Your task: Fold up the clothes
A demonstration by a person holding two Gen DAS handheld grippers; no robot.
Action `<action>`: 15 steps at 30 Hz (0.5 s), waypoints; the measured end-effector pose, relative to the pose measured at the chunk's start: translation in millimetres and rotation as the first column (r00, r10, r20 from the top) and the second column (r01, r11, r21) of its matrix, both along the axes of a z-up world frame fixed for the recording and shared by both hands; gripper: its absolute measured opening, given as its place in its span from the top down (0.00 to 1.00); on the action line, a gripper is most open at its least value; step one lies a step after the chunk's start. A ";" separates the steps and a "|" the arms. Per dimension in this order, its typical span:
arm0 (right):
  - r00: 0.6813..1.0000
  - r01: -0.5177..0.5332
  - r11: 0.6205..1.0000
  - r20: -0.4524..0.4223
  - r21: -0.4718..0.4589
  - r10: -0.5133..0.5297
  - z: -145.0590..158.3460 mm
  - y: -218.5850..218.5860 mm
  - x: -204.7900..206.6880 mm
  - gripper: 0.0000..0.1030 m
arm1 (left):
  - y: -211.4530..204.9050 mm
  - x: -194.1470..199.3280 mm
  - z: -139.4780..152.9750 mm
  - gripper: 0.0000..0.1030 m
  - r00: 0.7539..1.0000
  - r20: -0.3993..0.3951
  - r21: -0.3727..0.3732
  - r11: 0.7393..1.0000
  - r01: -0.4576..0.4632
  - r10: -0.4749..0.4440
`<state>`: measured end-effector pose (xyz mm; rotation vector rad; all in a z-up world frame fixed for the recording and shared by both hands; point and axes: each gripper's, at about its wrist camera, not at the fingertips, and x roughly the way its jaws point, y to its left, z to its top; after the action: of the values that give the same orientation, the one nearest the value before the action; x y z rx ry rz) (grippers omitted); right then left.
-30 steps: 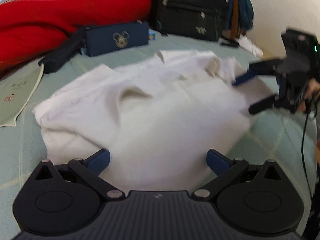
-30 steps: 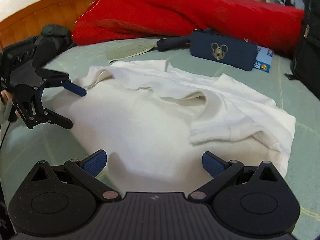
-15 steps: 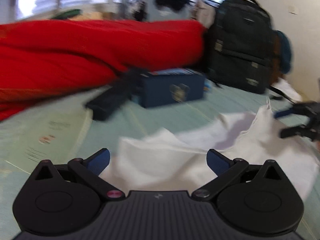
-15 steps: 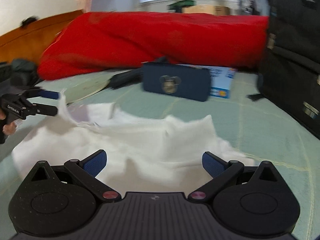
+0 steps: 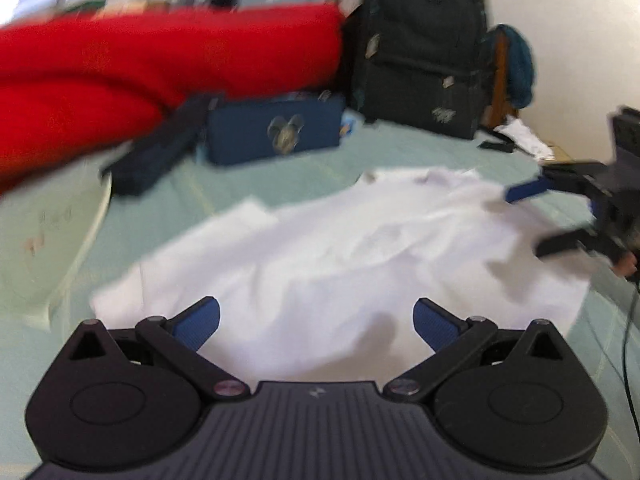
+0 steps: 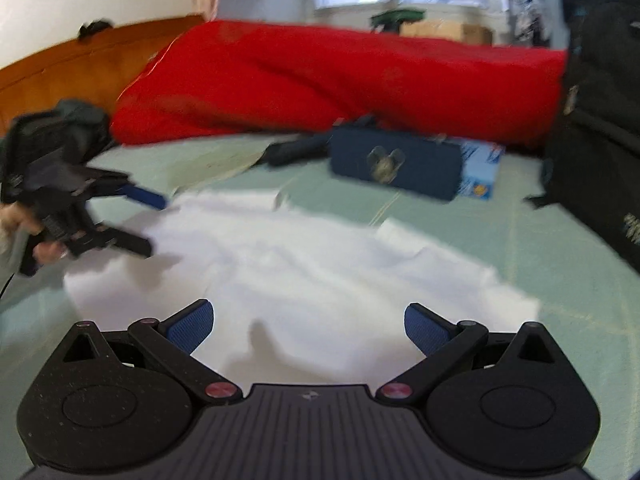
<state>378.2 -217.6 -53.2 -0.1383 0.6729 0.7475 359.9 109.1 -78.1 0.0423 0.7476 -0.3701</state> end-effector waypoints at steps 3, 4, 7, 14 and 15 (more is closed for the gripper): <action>0.998 0.046 0.998 -0.039 -0.046 -0.048 -16.3 -10.4 3.0 0.00 | 13.8 7.9 -6.3 0.01 0.993 -0.033 0.013 0.994 -0.112 0.113; 0.997 0.071 0.997 -0.041 -0.042 -0.073 -15.0 -15.4 3.2 0.00 | 20.1 7.6 -3.1 0.01 0.991 -0.040 -0.025 0.991 -0.129 0.128; 0.992 0.116 0.993 -0.059 0.023 -0.114 -2.0 -26.9 5.9 0.00 | 18.6 6.1 13.2 0.01 0.993 -0.015 -0.068 0.991 -0.116 0.115; 0.997 0.046 0.994 -0.070 0.103 -0.039 8.7 13.6 35.5 0.00 | -15.1 29.3 19.0 0.01 0.997 -0.032 -0.301 0.952 0.059 -0.072; 0.994 0.069 0.995 -0.090 0.072 -0.062 -0.3 16.3 45.1 0.00 | -18.5 33.8 13.8 0.01 0.997 -0.048 -0.303 0.952 0.048 -0.065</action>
<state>423.3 -201.3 -53.5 -0.0150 0.7283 0.7177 393.7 90.6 -64.4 -0.2364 0.7408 -0.5391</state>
